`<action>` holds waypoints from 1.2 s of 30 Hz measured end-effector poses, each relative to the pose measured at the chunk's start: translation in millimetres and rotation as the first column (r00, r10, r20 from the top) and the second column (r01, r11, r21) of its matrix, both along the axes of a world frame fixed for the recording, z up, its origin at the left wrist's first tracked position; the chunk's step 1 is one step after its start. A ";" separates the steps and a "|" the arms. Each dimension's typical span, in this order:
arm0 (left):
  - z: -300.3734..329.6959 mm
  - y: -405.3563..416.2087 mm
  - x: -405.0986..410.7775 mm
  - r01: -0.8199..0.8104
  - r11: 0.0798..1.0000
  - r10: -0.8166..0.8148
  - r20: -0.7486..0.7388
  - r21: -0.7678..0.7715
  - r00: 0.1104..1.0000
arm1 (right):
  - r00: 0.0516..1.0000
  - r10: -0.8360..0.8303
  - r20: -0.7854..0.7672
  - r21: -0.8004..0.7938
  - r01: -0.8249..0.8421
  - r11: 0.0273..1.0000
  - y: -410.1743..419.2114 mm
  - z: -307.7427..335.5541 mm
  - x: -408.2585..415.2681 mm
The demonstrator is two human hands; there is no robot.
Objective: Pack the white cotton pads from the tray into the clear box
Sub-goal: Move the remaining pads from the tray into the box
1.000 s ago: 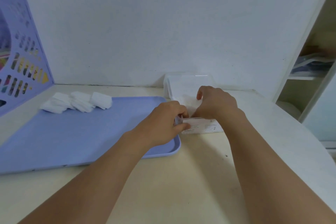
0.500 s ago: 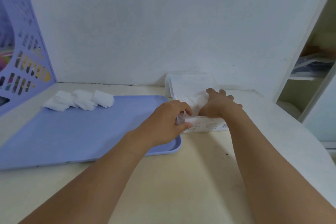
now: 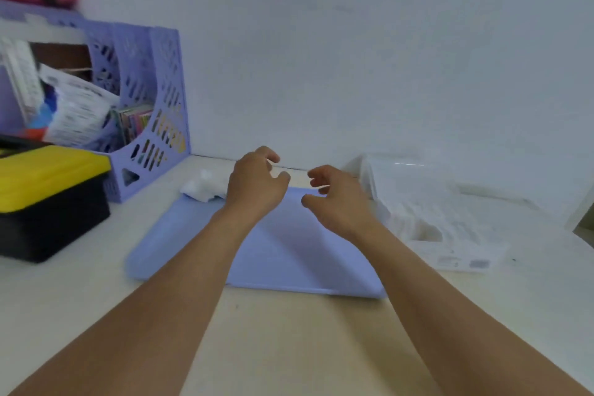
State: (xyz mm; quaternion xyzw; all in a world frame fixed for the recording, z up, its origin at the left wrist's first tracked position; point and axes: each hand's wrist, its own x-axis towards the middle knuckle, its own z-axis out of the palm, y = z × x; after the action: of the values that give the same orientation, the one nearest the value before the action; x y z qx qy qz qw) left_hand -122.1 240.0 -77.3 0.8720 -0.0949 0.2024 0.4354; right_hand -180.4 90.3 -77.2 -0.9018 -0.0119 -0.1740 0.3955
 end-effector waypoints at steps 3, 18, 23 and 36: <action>-6.5 63.6 24.8 -0.266 0.963 0.266 0.021 0.043 0.964 | 0.975 0.075 -0.211 -0.182 -0.115 0.977 30.2 -7.5 34.1; -48.4 117.1 70.6 -0.078 0.973 0.138 -0.278 0.215 0.951 | 0.964 0.090 -0.251 -0.482 -0.205 0.852 93.5 -48.7 134.9; -46.6 112.1 61.7 -0.043 0.985 0.077 -0.207 0.165 0.975 | 0.971 0.135 -0.199 -0.507 -0.220 0.834 87.8 -53.7 120.7; -53.3 20.7 13.8 0.170 0.984 -0.146 -0.285 0.061 0.947 | 0.990 0.024 -0.137 -0.542 -0.095 0.835 -9.4 -56.7 20.4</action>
State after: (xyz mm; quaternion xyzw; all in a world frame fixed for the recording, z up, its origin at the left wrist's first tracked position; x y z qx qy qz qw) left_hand -108.4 260.8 -130.6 0.8991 -0.1103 0.0376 0.4219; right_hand -160.0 80.9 -133.8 -0.9853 -0.0642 -0.0943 0.1269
